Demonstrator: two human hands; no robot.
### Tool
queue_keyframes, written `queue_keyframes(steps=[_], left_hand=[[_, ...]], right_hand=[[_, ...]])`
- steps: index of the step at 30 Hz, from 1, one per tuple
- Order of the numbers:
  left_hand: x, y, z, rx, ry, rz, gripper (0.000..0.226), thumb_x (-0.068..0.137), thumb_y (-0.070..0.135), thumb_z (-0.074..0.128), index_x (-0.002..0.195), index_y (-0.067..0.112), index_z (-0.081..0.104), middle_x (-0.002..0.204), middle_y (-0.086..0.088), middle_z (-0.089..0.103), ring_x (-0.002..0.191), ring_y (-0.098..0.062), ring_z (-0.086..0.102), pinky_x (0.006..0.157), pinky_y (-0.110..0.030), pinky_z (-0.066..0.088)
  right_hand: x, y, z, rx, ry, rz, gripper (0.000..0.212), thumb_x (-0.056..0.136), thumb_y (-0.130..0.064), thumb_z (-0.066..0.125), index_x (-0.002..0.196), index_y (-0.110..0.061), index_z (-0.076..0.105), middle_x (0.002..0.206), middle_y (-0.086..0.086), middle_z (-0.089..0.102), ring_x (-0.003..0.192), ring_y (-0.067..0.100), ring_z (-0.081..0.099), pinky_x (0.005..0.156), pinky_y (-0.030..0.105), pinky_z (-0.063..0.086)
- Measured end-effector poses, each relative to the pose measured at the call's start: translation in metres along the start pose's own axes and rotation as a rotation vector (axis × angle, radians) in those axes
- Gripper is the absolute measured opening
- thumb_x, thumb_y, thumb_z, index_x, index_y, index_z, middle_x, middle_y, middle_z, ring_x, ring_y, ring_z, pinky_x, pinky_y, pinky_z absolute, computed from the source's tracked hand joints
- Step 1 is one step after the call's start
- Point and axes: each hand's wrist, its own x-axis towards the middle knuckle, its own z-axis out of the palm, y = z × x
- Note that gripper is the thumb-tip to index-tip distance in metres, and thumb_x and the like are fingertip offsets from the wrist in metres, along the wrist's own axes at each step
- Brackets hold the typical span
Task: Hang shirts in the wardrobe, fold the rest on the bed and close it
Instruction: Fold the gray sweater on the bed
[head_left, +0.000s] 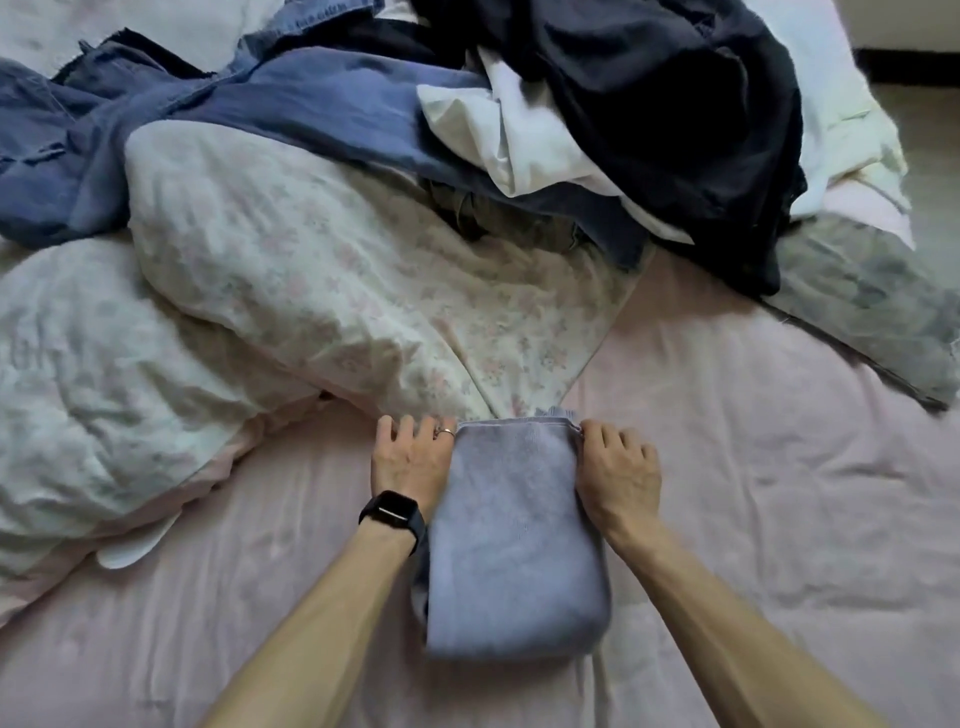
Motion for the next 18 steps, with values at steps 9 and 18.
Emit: queue_keyframes(steps=[9,18], left_hand=[[-0.054,0.050,-0.021,-0.394,0.099,0.055,0.051,0.089,0.033,0.057,0.135,0.013,0.061,0.143,-0.011,0.055,0.135,-0.030,0.050,0.108,-0.055,0.039],[-0.075,0.057,0.034,-0.375,-0.177,0.099,0.059,0.098,0.047,0.030,0.155,0.030,0.029,0.164,-0.006,0.018,0.150,-0.038,0.016,0.117,-0.053,0.015]], right_hand=[[-0.046,-0.014,-0.012,0.239,0.065,0.065,0.052,0.092,-0.026,0.061,0.142,-0.011,0.054,0.149,0.011,0.049,0.130,0.034,0.049,0.094,0.048,0.045],[-0.088,-0.023,0.037,0.164,-0.218,-0.258,0.065,0.097,-0.038,0.042,0.159,-0.028,0.025,0.168,0.004,0.011,0.155,0.028,0.009,0.118,0.060,0.022]])
